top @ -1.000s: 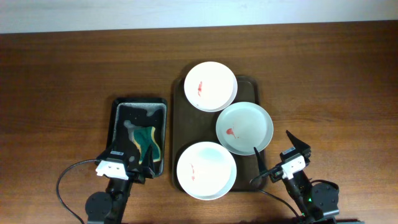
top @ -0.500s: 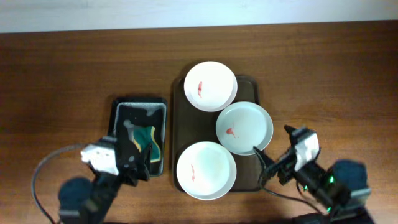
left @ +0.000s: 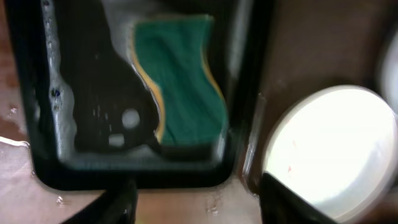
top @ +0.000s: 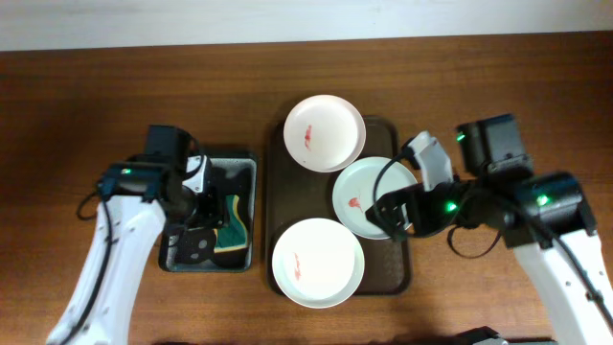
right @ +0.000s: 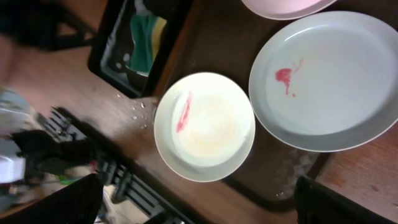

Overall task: Clean dirty plates on tray and stack at the side
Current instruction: 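Grasp the green sponge with the left gripper and the white plate rim with the right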

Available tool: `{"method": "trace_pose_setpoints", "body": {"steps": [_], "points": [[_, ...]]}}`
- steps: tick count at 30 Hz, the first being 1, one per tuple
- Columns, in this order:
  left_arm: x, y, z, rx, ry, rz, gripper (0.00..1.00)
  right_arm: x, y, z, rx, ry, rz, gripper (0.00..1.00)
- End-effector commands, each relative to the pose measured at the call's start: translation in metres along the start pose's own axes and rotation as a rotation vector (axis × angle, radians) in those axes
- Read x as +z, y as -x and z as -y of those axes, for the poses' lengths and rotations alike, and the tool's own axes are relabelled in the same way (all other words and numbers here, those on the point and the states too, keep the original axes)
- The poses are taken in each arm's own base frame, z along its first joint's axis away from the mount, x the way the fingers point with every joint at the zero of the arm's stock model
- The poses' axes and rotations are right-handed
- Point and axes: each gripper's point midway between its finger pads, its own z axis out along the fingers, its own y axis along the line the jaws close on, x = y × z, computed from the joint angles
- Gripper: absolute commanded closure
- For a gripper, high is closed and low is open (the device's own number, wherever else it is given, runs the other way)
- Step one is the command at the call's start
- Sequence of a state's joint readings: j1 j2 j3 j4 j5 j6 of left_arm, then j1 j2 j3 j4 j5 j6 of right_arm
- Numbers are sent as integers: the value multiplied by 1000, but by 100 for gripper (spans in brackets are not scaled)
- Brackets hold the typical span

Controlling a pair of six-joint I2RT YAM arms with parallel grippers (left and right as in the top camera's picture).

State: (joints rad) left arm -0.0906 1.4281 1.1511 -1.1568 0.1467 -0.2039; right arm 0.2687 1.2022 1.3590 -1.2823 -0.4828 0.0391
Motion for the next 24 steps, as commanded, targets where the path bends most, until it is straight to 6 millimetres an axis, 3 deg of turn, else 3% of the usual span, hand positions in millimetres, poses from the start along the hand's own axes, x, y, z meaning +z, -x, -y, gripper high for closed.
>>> {"method": "trace_pose_setpoints", "body": {"steps": [1, 3, 5, 7, 8, 11, 12, 13, 16, 18, 21, 24], "points": [[62, -15, -22, -123, 82, -102, 44, -21, -8, 7, 140, -279, 111, 1], [103, -12, -17, -124, 28, -108, 46, -16, -12, -4, 262, -279, 123, 1], [121, -4, -16, -90, 27, -88, 51, -2, -14, -3, 266, -280, 69, 1], [134, -3, -15, -75, 40, -96, 78, 18, -20, -1, 283, -279, -15, 1], [137, -3, -18, -74, 53, -99, 100, 28, -24, 2, 290, -284, -59, 1], [132, -3, -18, -76, 64, -112, 100, 55, -32, 8, 263, -290, -175, 2], [123, 0, -16, -74, 69, -122, 95, 68, -32, 3, 234, -246, -217, 5], [116, 4, -15, -57, 69, -125, 58, 74, -31, -1, 220, -218, -237, 6], [88, 17, -7, -20, 70, -139, 50, 83, -27, -5, 224, -181, -245, 7], [77, 26, -3, -15, 65, -120, 37, 82, -25, -2, 242, -174, -240, 7], [92, 28, -13, -9, 109, -97, 48, 77, -20, 5, 305, -127, -238, 9], [123, 10, -16, -31, 82, -110, 63, 70, -23, 9, 338, -79, -264, 10]]}}
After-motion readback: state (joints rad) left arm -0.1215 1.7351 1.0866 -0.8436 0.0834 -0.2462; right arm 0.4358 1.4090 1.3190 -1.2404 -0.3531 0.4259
